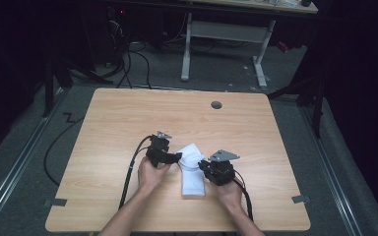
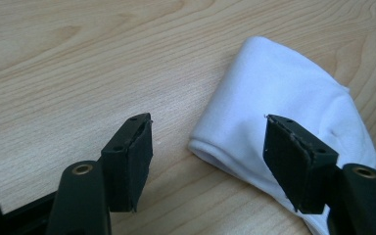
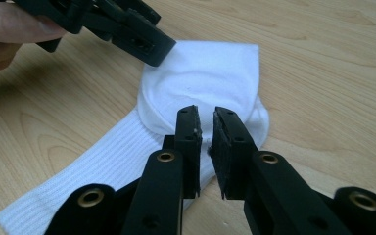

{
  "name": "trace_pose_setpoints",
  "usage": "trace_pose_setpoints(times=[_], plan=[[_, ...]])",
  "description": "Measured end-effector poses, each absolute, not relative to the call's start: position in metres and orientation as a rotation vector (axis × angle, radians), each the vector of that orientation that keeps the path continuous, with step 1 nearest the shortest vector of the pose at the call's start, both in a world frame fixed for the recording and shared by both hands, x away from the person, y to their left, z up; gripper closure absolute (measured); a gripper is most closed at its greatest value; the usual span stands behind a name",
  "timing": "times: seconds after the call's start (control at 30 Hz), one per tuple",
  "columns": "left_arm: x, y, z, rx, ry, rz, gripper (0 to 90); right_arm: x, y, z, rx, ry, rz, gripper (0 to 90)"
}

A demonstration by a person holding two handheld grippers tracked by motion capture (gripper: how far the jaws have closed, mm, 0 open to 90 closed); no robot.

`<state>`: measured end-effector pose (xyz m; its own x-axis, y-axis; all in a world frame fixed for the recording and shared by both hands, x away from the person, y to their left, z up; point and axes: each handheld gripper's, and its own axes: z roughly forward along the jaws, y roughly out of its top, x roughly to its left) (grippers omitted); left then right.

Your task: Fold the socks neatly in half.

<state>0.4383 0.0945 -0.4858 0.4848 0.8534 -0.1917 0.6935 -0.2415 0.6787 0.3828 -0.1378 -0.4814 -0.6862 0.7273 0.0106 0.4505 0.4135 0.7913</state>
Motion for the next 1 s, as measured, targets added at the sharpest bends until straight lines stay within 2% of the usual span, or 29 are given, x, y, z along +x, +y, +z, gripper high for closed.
trace_pose_setpoints(times=[0.4,0.73,1.0], plan=[[0.442,0.091,-0.490,2.033,1.277,0.252,46.4,0.385,-0.123,-0.490,1.010,2.397,1.113,80.2],[0.443,0.091,-0.490,2.059,1.247,0.239,60.6,0.389,-0.115,-0.496,1.023,2.426,1.092,80.0],[0.441,0.091,-0.487,2.046,1.209,0.253,76.6,0.390,-0.113,-0.497,1.022,2.432,1.085,80.0]])
